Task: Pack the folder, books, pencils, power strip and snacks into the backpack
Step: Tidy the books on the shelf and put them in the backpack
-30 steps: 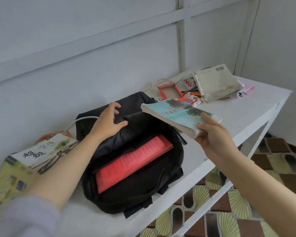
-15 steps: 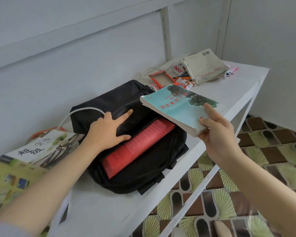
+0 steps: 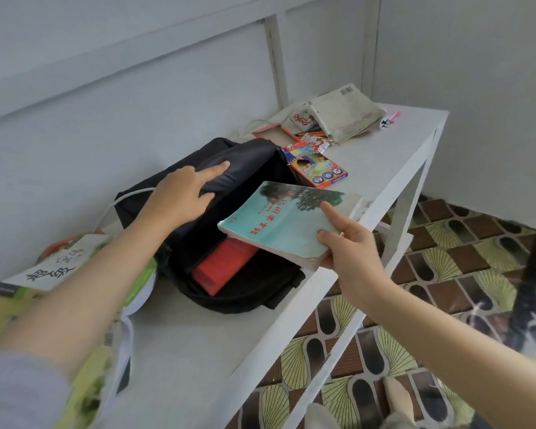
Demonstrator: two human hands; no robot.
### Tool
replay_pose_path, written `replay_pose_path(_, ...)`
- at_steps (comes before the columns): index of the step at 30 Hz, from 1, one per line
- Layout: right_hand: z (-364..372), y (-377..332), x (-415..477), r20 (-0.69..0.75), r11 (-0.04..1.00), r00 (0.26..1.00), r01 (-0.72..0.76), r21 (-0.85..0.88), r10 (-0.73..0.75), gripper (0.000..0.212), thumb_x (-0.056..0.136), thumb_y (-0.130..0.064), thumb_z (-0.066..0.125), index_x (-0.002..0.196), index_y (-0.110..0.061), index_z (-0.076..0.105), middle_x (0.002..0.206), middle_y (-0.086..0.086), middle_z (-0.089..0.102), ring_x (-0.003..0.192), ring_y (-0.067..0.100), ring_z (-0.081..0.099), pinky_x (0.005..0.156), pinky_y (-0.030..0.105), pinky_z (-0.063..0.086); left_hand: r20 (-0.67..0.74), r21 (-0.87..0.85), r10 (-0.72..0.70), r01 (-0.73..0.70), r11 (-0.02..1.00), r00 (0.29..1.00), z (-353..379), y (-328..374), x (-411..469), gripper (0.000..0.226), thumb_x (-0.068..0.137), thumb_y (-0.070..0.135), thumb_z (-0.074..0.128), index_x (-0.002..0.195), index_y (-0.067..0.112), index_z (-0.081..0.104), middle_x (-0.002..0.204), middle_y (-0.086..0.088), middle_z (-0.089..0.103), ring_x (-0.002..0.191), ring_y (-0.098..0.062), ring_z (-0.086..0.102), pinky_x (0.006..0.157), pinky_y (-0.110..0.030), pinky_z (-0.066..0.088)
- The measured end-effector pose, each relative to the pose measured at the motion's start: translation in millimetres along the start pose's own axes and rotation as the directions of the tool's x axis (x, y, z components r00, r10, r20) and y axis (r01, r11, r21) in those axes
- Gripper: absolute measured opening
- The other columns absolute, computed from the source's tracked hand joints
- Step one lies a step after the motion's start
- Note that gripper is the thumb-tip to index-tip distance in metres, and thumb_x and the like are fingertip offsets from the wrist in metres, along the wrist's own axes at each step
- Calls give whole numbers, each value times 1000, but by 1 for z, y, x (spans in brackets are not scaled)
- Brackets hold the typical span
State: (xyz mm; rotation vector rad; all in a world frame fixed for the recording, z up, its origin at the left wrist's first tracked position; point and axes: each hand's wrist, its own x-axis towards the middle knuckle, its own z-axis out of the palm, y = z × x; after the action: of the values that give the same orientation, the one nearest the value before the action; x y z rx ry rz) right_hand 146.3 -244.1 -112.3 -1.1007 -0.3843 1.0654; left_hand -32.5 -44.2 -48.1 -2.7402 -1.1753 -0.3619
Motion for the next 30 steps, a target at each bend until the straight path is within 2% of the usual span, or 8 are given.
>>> replay_pose_path(9, 60, 3, 46, 7, 991, 1000, -18, -131, 19, 49, 96, -4, 48, 140, -26, 43, 129, -6, 50, 95, 11, 59, 85, 35, 56, -54, 27, 56, -55, 998, 997, -15, 2, -8, 63, 87, 17, 56, 139, 44, 31, 80, -6, 41, 69, -22, 41, 65, -33, 38)
replay_pose_path(12, 78, 7, 71, 95, 973, 994, -25, -231, 48, 57, 96, -6, 47, 147, -24, 29, 123, -1, 47, 74, 4, 50, 65, 22, 51, -53, 30, 55, -54, 998, 997, -15, 0, -8, 63, 87, 17, 55, 139, 45, 31, 79, -5, 41, 68, -21, 41, 63, -31, 35)
replay_pose_path(14, 84, 8, 87, 207, 910, 974, 6, -415, 89, 70, 92, -8, 51, 151, -18, 16, 135, 5, 45, 86, 10, 54, 71, 22, 48, -56, 27, 50, -49, 998, 997, -16, -2, -6, 64, 87, 17, 56, 138, 46, 31, 77, -5, 40, 67, -21, 41, 62, -31, 34)
replay_pose_path(17, 83, 0, 102, 396, 502, 913, 299, -812, 97, 76, 86, -14, 60, 149, -10, 18, 126, 11, 55, 101, 23, 62, 81, 25, 50, -64, 13, 46, -45, 999, 997, -17, -6, -4, 64, 87, 18, 57, 138, 47, 31, 74, -1, 37, 67, -21, 41, 62, -30, 35)
replay_pose_path(20, 77, -5, 110, 509, 129, 856, 496, -859, 96, 71, 84, -35, 66, 141, -7, 36, 110, 9, 59, 105, 25, 58, 75, 24, 41, -67, 10, 43, -43, 999, 997, -19, -8, -3, 62, 87, 17, 55, 138, 46, 32, 69, 4, 30, 65, -20, 39, 61, -30, 32)
replay_pose_path(25, 87, 10, 107, 493, -419, 865, 417, -806, -88, 63, 79, -66, 54, 117, -16, 61, 107, 7, 60, 102, 26, 56, 69, 31, 38, -73, 10, 54, -54, 999, 996, -18, -10, 0, 64, 87, 16, 57, 137, 46, 33, 68, 7, 28, 63, -19, 37, 60, -29, 31)
replay_pose_path(27, 87, 15, 104, 573, -524, 810, 436, -732, -127, 62, 87, -65, 41, 124, -18, 58, 121, 10, 53, 113, 27, 48, 84, 36, 38, -77, 12, 48, -48, 999, 996, -19, -11, 1, 64, 87, 16, 57, 137, 46, 32, 68, 6, 28, 63, -20, 38, 59, -29, 31)
replay_pose_path(30, 76, 23, 95, 619, -433, 785, 560, -706, 6, 58, 97, -53, 24, 145, -22, 32, 151, 13, 30, 140, 28, 23, 113, 49, 12, -80, 10, 45, -44, 999, 996, -21, -12, 1, 65, 87, 15, 56, 137, 47, 28, 68, 6, 27, 62, -19, 37, 59, -29, 31)
